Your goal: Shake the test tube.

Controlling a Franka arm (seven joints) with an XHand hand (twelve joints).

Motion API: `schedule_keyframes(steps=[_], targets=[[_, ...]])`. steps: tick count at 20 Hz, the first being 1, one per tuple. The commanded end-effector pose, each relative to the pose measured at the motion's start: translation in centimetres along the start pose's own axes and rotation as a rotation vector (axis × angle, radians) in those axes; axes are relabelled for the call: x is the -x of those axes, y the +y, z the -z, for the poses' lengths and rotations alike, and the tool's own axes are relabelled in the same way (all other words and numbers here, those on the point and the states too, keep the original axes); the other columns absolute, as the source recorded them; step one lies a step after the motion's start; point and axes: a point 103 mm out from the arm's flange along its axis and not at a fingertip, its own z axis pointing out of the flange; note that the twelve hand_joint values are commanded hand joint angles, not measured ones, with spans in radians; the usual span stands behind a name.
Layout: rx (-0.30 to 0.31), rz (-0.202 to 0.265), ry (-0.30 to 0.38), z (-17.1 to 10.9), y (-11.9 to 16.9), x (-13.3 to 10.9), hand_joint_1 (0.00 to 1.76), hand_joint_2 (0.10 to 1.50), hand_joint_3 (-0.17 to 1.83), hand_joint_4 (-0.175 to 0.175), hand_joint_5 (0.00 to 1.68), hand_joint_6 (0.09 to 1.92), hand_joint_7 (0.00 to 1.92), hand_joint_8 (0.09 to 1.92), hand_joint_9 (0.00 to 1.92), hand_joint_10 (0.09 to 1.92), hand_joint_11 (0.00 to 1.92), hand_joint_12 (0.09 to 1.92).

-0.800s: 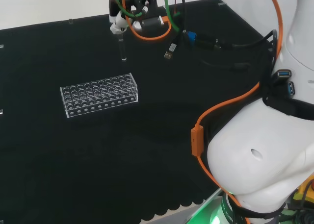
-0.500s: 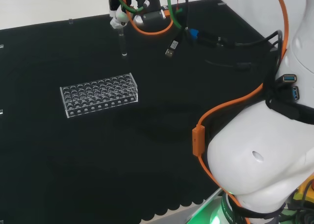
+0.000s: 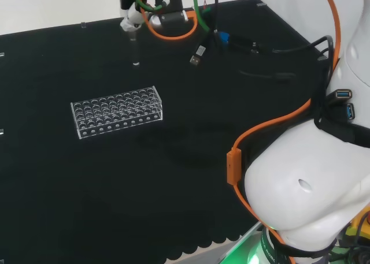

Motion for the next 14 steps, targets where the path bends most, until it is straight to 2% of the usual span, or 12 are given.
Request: schedule_keyframes(steps=[1,3,5,11,14], targets=[[0.026,0.1,0.068,0.5,1.0,-5.0,1.42,0.98,-0.01,-0.175,1.25,0.54,1.39,0.59,1.23,0.37,0.48,1.36],[0.024,0.095,0.062,0.5,0.9,-4.8,1.42,0.98,-0.01,-0.175,1.25,0.53,1.39,0.59,1.23,0.37,0.48,1.36],[0.015,0.063,0.038,0.4,0.4,-3.4,1.42,0.98,-0.01,-0.175,1.25,0.53,1.39,0.59,1.24,0.37,0.48,1.36],[-0.03,-0.088,-0.062,-0.2,-2.3,4.0,1.42,0.98,-0.01,-0.175,1.25,0.53,1.39,0.58,1.24,0.37,0.48,1.36],[-0.023,-0.144,-0.076,0.3,-3.1,6.2,1.42,0.98,-0.01,-0.175,1.25,0.53,1.39,0.58,1.24,0.36,0.48,1.36]])
